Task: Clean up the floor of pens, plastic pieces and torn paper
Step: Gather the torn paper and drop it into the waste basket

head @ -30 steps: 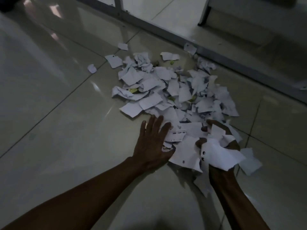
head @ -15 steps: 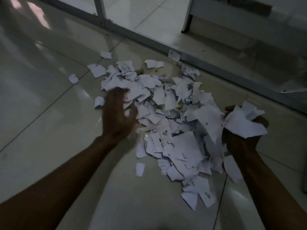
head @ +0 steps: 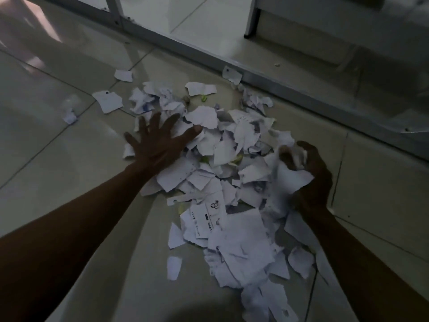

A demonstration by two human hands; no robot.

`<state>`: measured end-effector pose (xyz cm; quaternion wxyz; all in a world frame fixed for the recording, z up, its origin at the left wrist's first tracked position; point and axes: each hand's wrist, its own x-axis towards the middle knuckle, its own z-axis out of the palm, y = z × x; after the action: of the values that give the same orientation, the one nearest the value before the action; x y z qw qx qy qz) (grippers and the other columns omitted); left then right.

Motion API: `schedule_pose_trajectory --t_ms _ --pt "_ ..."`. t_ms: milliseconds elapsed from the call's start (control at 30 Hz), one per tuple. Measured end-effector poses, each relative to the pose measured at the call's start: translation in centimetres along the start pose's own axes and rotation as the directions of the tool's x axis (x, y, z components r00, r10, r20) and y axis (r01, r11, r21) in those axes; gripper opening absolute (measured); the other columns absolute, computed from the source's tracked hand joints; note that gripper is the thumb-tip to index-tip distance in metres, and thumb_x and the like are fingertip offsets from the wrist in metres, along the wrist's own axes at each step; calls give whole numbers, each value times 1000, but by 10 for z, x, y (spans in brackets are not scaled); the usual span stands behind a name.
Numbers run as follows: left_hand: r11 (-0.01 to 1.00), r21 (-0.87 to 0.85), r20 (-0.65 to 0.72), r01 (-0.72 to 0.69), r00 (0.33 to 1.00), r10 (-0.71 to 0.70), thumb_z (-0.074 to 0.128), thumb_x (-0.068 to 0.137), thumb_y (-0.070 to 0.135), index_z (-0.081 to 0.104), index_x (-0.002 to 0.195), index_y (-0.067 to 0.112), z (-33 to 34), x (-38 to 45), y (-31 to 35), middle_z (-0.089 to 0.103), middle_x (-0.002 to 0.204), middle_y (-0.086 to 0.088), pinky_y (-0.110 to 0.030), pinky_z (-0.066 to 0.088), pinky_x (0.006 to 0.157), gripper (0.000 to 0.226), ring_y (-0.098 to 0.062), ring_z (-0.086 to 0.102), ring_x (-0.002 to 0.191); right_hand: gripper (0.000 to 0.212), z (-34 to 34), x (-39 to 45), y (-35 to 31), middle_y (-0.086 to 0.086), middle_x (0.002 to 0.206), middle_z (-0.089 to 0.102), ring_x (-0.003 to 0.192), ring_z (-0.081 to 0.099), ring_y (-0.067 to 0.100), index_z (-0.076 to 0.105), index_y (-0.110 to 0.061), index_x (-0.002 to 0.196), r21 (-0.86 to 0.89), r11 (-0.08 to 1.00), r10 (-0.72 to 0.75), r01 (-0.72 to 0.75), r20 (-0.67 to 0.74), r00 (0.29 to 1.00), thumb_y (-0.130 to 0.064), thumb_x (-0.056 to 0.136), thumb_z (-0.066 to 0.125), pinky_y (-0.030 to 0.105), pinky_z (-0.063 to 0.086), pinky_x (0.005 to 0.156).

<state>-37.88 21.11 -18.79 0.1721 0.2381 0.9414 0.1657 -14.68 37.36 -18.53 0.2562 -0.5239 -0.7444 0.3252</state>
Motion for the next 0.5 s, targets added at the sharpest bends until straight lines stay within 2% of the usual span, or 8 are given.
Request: schedule_pose_trajectory --t_ms 33,100,200,300,400,467,500 --pt "1000 -30 24 7 1000 -6 14 55 100 17 143 55 5 2 3 2 161 8 -63 -14 110 99 -24 -8 148 72 5 -1 -5 3 121 62 109 60 27 49 -35 130 -66 997 36 -36 1 999 -75 71 58 34 50 91" --pt "997 -73 18 -6 1000 8 13 51 100 21 142 54 12 -1 13 5 161 8 -63 -14 110 103 -23 -7 148 95 10 -6 -12 7 124 56 113 55 29 40 -38 135 -163 986 35 -23 76 996 -91 57 50 36 46 92" --pt "991 -130 31 -31 999 36 16 49 100 24 145 47 21 -10 38 5 161 7 -65 -15 109 110 -25 -9 148 111 16 -21 -12 11 132 36 123 37 33 22 -43 142 -263 963 -2 60 212 977 -98 46 36 46 33 101" --pt "988 -140 15 -72 997 75 17 52 102 22 148 38 34 -13 64 7 161 4 -66 -12 109 116 -27 -6 148 127 22 -34 -8 4 139 19 128 21 30 4 -48 146 -312 934 -70 175 321 944 -101 38 43 50 24 103" --pt "974 -72 -63 -217 975 212 34 54 98 36 141 28 55 -28 84 29 154 -3 -60 6 114 112 -30 13 146 136 34 -33 6 4 151 14 139 17 34 9 -37 149 -350 909 -104 226 333 937 -103 35 45 52 23 111" --pt "929 -68 -152 -362 925 349 42 63 87 52 127 23 68 -36 89 52 138 -4 -53 26 110 91 -31 34 138 124 43 -30 13 8 153 20 138 25 34 18 -33 149 -424 870 -130 251 295 947 -100 47 40 46 22 108" --pt "894 -107 -215 -436 888 407 43 69 81 59 119 21 74 -37 90 60 126 -4 -49 36 104 79 -31 46 129 123 46 -28 16 7 153 21 138 26 32 20 -32 149 -482 845 -94 233 295 951 -99 48 39 41 19 107"
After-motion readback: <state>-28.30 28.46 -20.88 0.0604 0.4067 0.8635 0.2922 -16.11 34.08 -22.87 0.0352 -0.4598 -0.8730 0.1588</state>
